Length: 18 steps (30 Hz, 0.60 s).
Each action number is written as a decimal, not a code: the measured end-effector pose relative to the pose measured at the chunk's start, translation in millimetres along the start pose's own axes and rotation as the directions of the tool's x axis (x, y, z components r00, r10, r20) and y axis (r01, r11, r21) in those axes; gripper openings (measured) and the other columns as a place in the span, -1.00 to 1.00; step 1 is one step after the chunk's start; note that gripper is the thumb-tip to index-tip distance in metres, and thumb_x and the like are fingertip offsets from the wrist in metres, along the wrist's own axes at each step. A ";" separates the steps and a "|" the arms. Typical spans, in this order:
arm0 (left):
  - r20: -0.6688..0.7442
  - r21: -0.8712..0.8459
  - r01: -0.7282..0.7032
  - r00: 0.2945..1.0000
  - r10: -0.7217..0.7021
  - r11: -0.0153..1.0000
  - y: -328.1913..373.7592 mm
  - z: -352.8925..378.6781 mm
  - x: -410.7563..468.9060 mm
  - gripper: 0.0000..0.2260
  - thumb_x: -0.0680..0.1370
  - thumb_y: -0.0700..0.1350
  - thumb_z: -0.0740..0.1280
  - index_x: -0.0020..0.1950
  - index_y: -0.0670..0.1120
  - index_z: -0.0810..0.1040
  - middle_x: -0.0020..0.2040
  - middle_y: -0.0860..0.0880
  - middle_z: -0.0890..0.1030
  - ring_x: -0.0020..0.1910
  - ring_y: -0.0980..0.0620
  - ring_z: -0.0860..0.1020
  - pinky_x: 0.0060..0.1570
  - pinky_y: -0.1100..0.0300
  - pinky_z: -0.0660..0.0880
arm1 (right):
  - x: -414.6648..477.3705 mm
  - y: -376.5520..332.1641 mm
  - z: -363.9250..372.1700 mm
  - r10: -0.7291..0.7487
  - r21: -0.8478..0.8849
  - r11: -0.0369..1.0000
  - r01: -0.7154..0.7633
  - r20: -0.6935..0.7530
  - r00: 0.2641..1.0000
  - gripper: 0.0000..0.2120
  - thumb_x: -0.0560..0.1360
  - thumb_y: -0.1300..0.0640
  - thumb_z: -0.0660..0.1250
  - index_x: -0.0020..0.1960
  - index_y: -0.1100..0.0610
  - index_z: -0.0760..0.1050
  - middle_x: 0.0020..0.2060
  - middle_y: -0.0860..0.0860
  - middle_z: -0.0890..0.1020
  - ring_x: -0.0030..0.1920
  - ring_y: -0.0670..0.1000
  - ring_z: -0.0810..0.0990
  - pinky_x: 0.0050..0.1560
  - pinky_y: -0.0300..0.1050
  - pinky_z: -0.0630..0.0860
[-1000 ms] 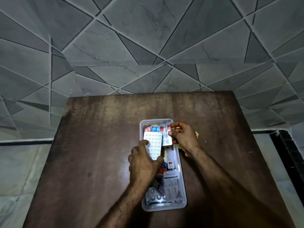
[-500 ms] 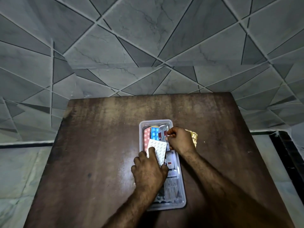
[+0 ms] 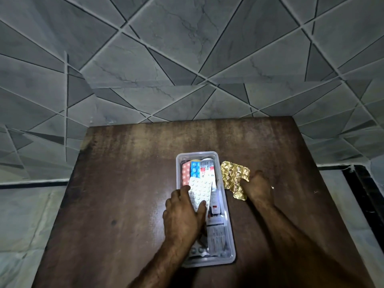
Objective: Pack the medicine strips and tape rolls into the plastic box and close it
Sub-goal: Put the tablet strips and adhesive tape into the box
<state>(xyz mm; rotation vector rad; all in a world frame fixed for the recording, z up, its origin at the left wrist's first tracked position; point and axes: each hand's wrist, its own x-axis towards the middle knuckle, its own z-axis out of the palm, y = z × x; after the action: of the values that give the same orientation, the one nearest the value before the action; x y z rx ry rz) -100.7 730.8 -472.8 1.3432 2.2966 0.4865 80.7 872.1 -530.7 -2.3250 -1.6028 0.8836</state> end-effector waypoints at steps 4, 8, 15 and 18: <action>-0.057 -0.115 0.042 0.997 -0.049 0.992 -11.1 -4.9 4.5 -0.49 0.48 0.11 0.36 0.37 -0.03 0.37 0.30 -0.09 0.46 0.24 -0.10 0.41 0.16 0.07 0.39 | -3.4 10.4 6.0 0.045 0.006 0.999 -0.045 -0.003 0.999 -0.35 0.28 -0.17 0.47 0.14 0.25 0.38 0.12 0.25 0.59 0.11 0.26 0.59 0.11 0.12 0.52; -0.025 -0.189 0.116 0.992 -0.122 0.975 -19.8 -6.0 10.0 -0.50 0.50 0.08 0.36 0.38 -0.06 0.37 0.30 -0.11 0.48 0.25 -0.11 0.43 0.17 0.06 0.40 | -0.5 10.2 7.8 0.090 0.065 0.993 -0.095 0.080 0.993 -0.36 0.27 -0.13 0.46 0.18 0.24 0.42 0.13 0.23 0.60 0.11 0.25 0.59 0.15 0.10 0.52; 0.094 -0.286 0.197 0.980 -0.178 0.938 -25.0 -5.7 11.8 -0.56 0.52 -0.02 0.33 0.38 -0.07 0.38 0.27 -0.11 0.54 0.13 -0.06 0.57 0.11 0.10 0.51 | 3.6 7.3 9.8 0.205 0.370 0.897 -0.242 0.137 0.969 -0.59 0.31 0.21 0.51 0.09 0.25 0.49 0.10 0.26 0.63 0.05 0.27 0.63 0.06 0.12 0.54; 0.120 -0.300 0.214 0.975 -0.186 0.930 -26.3 -5.9 10.1 -0.58 0.53 -0.01 0.31 0.36 -0.04 0.37 0.24 -0.08 0.58 0.11 -0.04 0.60 0.11 0.03 0.55 | 7.3 11.4 12.4 0.253 0.493 0.813 -0.311 0.182 0.950 -0.75 0.29 0.29 0.49 -0.08 0.18 0.51 0.02 0.27 0.66 -0.31 0.08 0.55 -0.29 -0.15 0.47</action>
<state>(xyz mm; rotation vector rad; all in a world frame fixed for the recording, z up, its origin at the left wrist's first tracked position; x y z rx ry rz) -127.4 726.9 -482.9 0.9484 2.1440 0.6726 84.5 871.8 -548.7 -2.1632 -0.8890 1.3334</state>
